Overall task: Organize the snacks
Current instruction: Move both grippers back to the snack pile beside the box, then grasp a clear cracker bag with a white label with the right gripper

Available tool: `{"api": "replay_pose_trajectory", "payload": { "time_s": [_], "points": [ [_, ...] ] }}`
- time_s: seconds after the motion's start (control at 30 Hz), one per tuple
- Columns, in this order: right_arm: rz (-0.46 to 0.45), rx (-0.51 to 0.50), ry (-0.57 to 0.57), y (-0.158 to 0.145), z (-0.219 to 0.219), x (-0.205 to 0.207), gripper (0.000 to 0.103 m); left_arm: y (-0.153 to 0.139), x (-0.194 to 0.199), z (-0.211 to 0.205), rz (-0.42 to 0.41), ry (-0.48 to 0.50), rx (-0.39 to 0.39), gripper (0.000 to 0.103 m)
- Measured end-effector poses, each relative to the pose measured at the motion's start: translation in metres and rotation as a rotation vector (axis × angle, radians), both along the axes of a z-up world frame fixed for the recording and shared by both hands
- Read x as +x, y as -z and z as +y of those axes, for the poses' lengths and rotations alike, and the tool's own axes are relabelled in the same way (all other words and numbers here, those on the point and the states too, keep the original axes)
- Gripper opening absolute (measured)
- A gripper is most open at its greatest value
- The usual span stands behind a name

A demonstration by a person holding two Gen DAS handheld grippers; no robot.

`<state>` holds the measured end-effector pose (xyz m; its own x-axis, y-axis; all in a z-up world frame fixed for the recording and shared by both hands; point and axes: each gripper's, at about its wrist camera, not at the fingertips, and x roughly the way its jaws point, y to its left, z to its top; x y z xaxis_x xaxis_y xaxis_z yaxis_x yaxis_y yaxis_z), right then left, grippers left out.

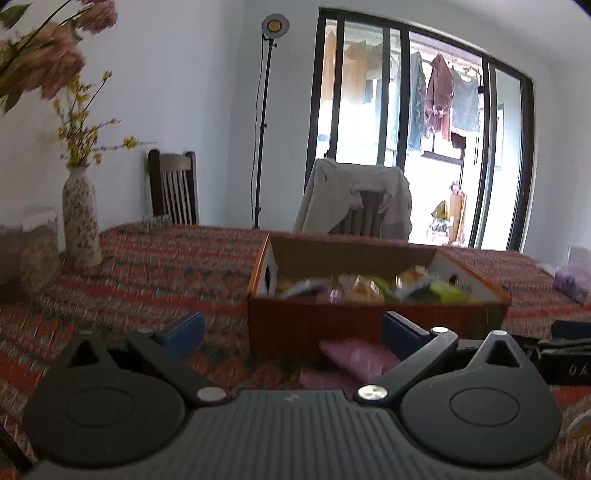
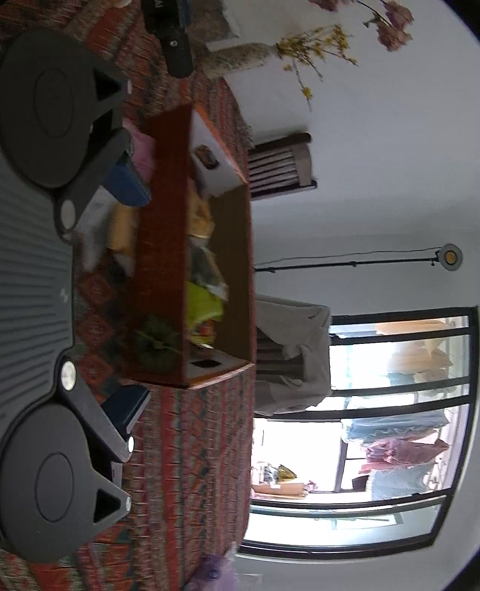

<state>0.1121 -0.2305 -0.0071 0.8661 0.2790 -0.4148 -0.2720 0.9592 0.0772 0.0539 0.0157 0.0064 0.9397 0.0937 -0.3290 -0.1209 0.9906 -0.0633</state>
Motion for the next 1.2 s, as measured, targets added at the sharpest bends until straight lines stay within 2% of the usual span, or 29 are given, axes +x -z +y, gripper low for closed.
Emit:
{"api": "replay_pose_trajectory", "payload": {
  "time_s": [0.17,0.3,0.57,0.93,1.03,1.2],
  "points": [
    [0.027,-0.018,-0.032,0.01,0.002,-0.022,0.103,0.021,-0.031,0.004,0.042,0.02,-0.001,0.103],
    [0.03,-0.028,-0.037,0.012,0.006,-0.034,0.103,0.025,-0.044,0.007,0.049,0.02,-0.006,0.103],
    [0.03,-0.043,-0.038,0.009,0.008,-0.047,0.103,0.02,-0.05,0.008,0.04,0.026,-0.009,0.103],
    [0.117,-0.028,-0.088,0.021,0.027,-0.049,0.103,0.026,-0.053,0.014,0.057,0.028,-0.029,0.103],
    [0.148,-0.034,-0.112,0.028,0.04,-0.044,0.101,0.028,-0.055,0.015,0.062,0.03,-0.031,0.103],
    [0.197,-0.041,-0.127,0.04,0.057,-0.031,0.085,0.032,-0.058,0.017,0.08,0.028,-0.034,0.103]
  ]
}}
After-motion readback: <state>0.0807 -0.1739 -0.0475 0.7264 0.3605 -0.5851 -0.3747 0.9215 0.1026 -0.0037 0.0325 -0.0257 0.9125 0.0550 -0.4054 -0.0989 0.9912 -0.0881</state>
